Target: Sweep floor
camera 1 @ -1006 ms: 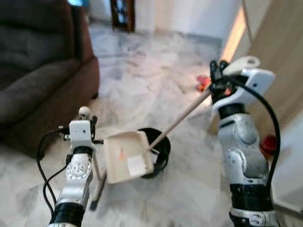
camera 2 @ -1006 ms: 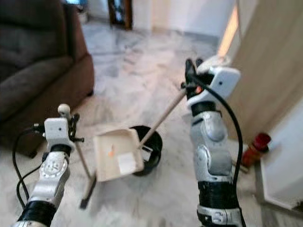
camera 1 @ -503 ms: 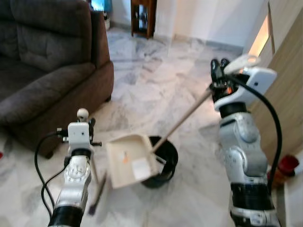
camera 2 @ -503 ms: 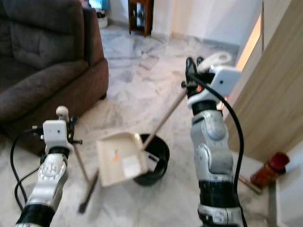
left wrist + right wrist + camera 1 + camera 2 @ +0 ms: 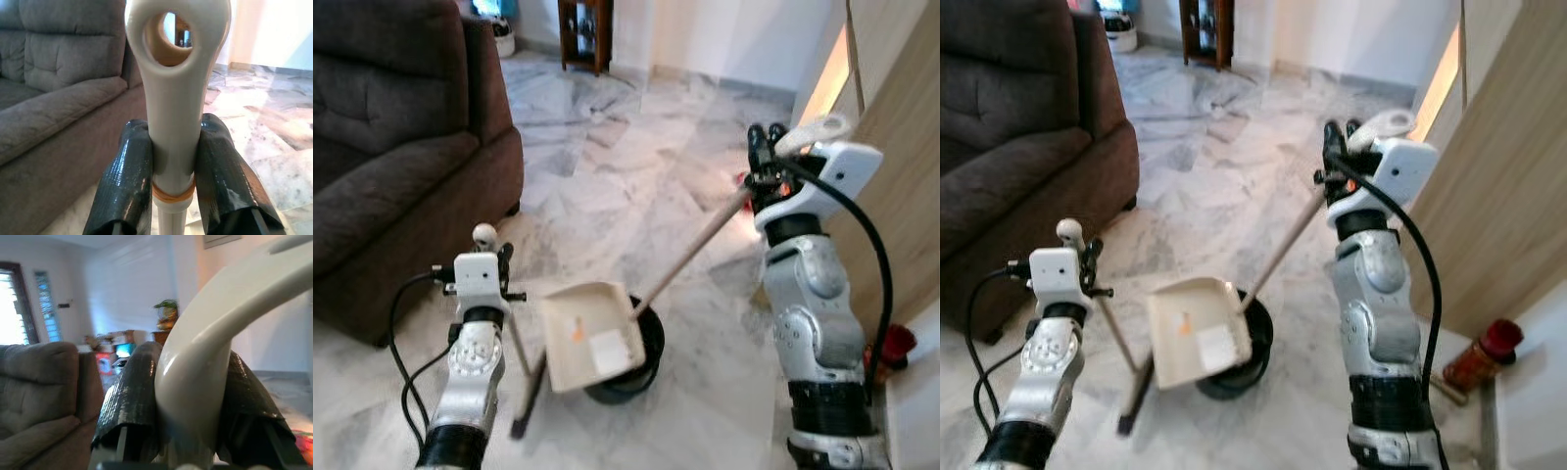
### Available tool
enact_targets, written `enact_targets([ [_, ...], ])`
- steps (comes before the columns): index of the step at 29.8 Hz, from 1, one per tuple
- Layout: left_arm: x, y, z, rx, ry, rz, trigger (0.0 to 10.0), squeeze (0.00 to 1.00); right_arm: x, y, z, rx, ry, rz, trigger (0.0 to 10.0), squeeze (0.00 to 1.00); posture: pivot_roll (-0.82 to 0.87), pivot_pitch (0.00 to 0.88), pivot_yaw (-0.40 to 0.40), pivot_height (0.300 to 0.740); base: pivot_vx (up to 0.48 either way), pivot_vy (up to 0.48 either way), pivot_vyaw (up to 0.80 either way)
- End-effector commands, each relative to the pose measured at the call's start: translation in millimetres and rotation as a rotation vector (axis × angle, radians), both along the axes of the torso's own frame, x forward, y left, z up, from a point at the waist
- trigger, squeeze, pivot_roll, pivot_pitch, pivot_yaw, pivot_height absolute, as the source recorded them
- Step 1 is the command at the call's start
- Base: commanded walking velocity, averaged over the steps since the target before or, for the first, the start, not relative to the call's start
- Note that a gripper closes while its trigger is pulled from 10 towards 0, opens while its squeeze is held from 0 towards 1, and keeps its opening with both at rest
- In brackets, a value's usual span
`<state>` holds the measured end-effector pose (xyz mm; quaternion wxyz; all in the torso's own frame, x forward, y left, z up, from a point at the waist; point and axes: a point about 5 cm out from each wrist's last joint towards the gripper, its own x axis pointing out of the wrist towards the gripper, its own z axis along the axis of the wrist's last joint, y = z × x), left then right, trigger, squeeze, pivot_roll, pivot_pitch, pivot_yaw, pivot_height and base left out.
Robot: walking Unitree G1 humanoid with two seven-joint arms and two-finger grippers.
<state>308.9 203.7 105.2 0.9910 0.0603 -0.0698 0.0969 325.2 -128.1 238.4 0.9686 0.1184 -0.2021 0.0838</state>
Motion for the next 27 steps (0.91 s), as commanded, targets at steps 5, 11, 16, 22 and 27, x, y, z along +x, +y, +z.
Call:
enact_targets([
  [5, 4.5, -6.4, 13.4, 0.024, -0.06, -0.025, 10.0, 0.0, -5.0, -4.0, 16.2, 0.049, -0.075, 0.004, 10.0, 0.0, 0.05, 0.027, -0.035, 0.74, 0.319, 0.0, 0.0],
  [11, 4.2, -6.6, 13.2, 0.022, -0.06, -0.024, 10.0, 0.0, -5.1, -3.0, 16.3, 0.048, -0.075, 0.006, 10.0, 0.0, 0.05, 0.029, -0.037, 0.74, 0.321, 0.0, 0.0],
  [16, 4.1, -6.4, 12.7, 0.021, -0.058, -0.021, 10.0, 0.0, -5.3, -1.0, 16.5, 0.053, -0.073, 0.013, 10.0, 0.0, 0.05, 0.032, -0.038, 0.74, 0.32, 0.0, 0.0],
  [22, 3.9, -6.7, 12.4, 0.02, -0.058, -0.019, 10.0, 0.0, -5.6, -0.2, 16.5, 0.052, -0.073, 0.017, 10.0, 0.0, 0.04, 0.034, -0.039, 0.74, 0.321, 0.0, 0.0],
  [27, 3.7, -7.6, 12.5, 0.018, -0.06, -0.026, 10.0, 0.0, -6.1, 1.3, 16.3, 0.052, -0.073, 0.02, 10.0, 0.0, 0.04, 0.038, -0.04, 0.74, 0.286, 0.0, 0.0],
])
